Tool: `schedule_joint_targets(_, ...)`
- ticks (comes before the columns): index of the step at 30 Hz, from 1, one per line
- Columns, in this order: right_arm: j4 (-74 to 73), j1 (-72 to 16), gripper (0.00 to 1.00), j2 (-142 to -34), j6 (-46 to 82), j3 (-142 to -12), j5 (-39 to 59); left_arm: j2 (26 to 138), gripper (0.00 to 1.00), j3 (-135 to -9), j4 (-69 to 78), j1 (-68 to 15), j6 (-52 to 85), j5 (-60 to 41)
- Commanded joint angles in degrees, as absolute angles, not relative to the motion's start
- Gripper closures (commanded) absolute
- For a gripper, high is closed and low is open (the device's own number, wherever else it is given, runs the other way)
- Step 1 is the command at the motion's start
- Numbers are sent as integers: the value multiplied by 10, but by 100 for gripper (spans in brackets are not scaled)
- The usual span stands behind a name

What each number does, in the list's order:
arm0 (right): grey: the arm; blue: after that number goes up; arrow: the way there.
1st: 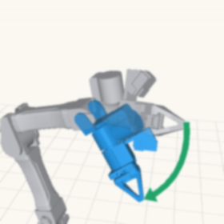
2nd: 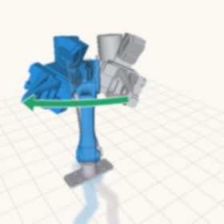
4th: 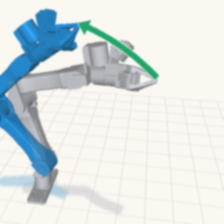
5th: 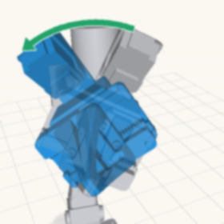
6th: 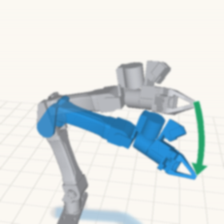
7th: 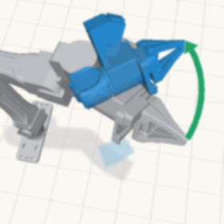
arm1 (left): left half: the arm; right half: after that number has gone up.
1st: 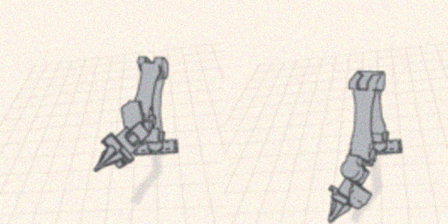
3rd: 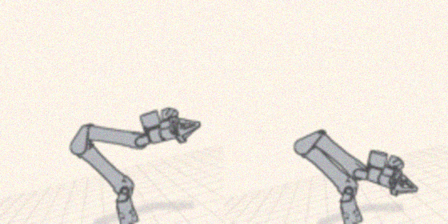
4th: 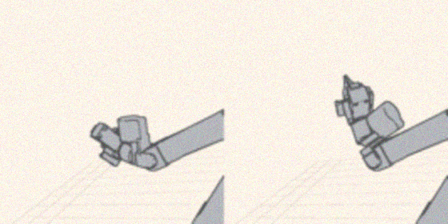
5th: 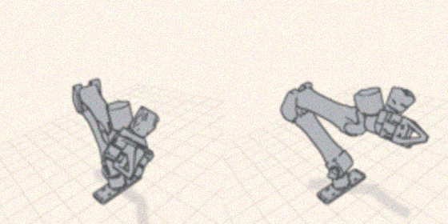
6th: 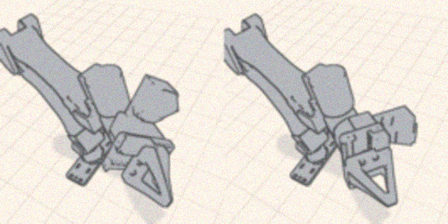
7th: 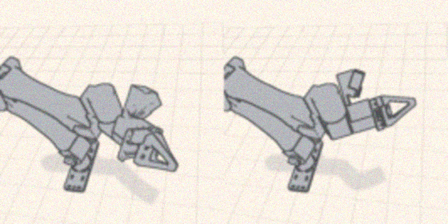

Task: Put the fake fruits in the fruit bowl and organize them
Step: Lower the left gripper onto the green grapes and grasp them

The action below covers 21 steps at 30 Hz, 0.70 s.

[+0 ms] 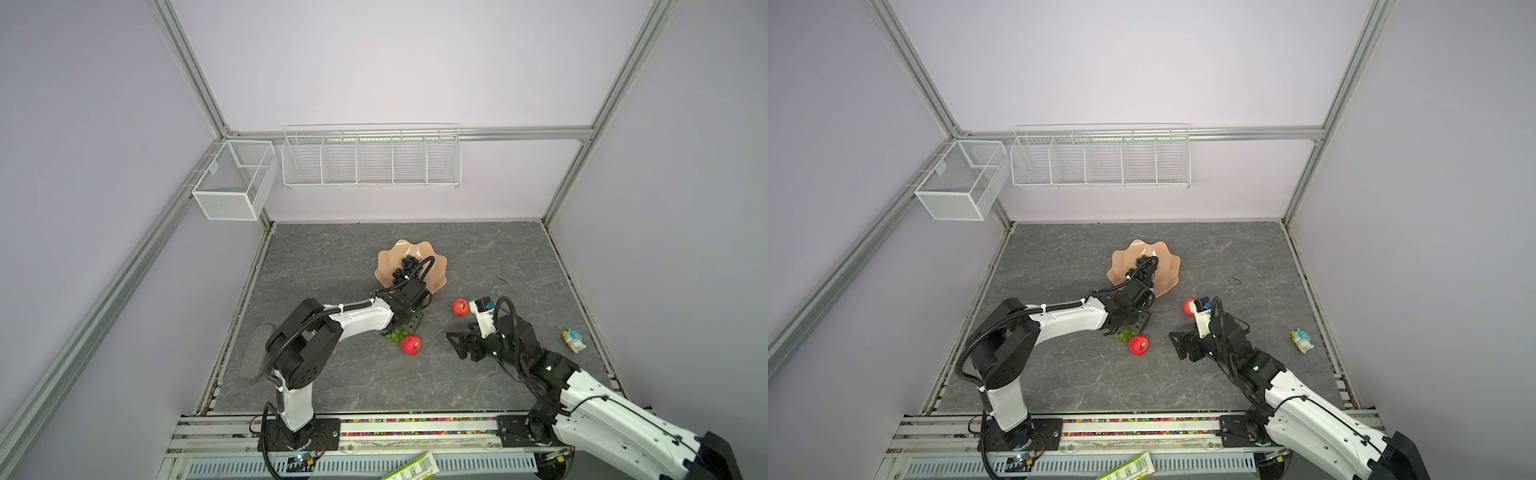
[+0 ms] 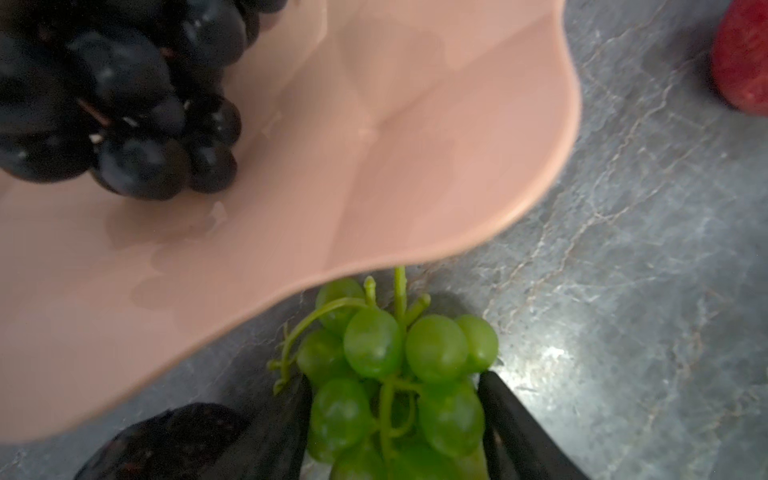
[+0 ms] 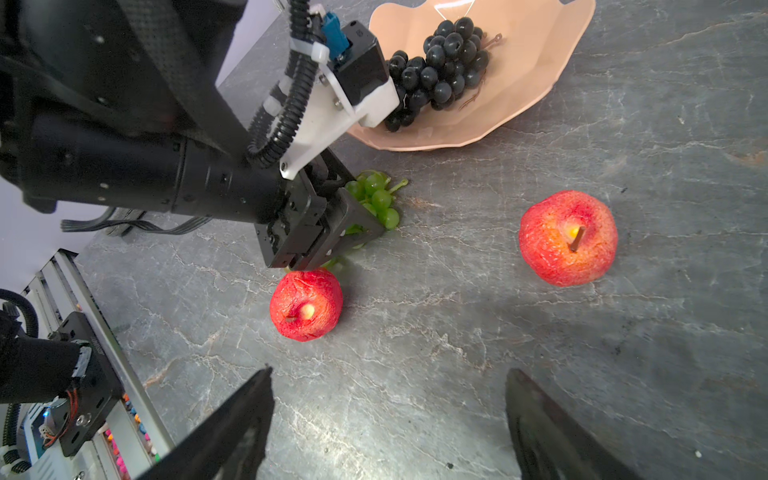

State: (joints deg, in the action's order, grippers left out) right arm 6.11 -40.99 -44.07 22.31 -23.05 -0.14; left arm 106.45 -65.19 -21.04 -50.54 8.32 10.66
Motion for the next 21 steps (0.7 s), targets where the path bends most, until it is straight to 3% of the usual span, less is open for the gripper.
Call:
schedule_joint_targets(1, 48, -414, 12, -445, 222, -232, -2, 1087, 39, -668, -208, -511, 86, 92)
schedule_joint_targets(5, 47, -414, 12, -447, 224, -232, 0, 1097, 47, -666, -200, -511, 86, 78)
schedule_joint_targets(10, 54, -415, 12, -440, 223, -233, 0, 1076, 64, -642, -169, -511, 87, 71)
schedule_joint_targets(21, 41, -416, 12, -456, 222, -239, 1, 954, 78, -587, -140, -511, 47, 81)
